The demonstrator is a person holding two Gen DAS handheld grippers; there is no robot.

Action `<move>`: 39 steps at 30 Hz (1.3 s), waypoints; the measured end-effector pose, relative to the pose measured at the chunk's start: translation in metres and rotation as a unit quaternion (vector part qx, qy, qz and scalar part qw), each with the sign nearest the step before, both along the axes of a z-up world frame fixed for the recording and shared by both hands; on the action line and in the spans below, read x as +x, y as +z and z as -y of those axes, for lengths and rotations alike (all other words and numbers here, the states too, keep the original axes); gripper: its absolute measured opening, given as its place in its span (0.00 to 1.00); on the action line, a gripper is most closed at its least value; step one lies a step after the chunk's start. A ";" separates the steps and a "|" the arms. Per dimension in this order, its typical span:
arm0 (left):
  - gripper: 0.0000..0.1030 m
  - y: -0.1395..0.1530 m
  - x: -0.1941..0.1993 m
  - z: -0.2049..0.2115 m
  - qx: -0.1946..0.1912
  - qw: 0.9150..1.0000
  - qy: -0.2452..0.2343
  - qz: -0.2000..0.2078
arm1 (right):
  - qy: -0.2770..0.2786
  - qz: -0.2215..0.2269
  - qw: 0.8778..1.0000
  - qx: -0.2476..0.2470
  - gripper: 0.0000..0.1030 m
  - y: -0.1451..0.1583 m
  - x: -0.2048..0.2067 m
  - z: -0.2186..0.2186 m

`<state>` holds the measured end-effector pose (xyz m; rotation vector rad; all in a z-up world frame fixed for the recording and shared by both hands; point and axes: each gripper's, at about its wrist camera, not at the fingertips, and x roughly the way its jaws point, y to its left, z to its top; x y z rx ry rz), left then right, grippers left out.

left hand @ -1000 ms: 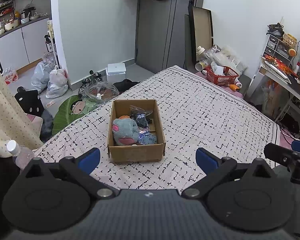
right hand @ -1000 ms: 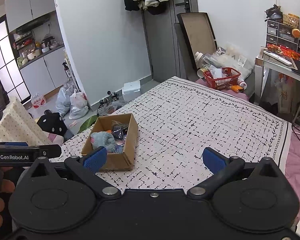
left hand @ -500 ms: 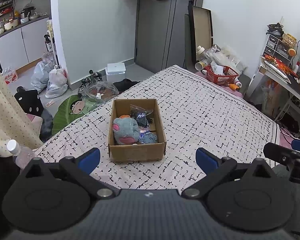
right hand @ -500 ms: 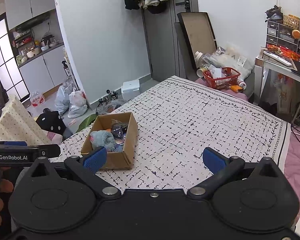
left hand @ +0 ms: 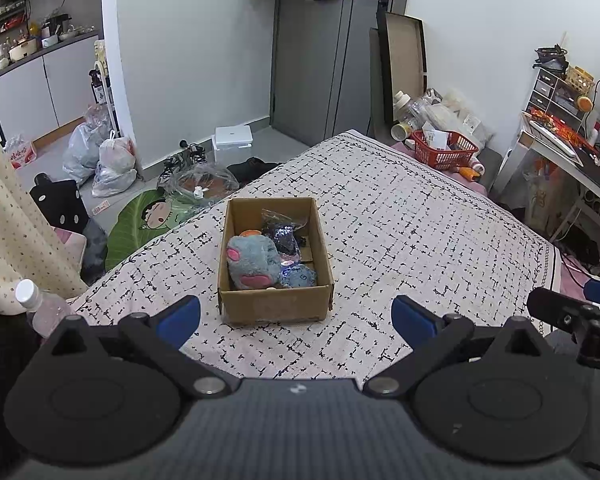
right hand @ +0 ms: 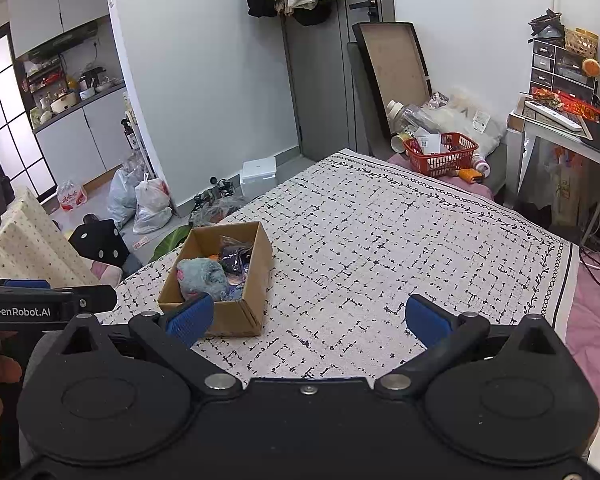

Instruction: Organize soft objects

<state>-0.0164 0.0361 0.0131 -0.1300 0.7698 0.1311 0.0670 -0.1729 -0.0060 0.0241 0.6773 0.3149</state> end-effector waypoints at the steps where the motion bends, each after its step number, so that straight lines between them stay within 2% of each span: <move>1: 0.98 0.000 0.000 0.000 0.000 1.000 0.000 0.000 | 0.000 0.000 1.000 0.000 1.00 0.000 0.000 0.000; 39: 0.98 -0.007 0.000 0.000 0.003 1.000 -0.001 -0.004 | 0.002 -0.010 1.000 0.004 1.00 -0.007 -0.001 -0.001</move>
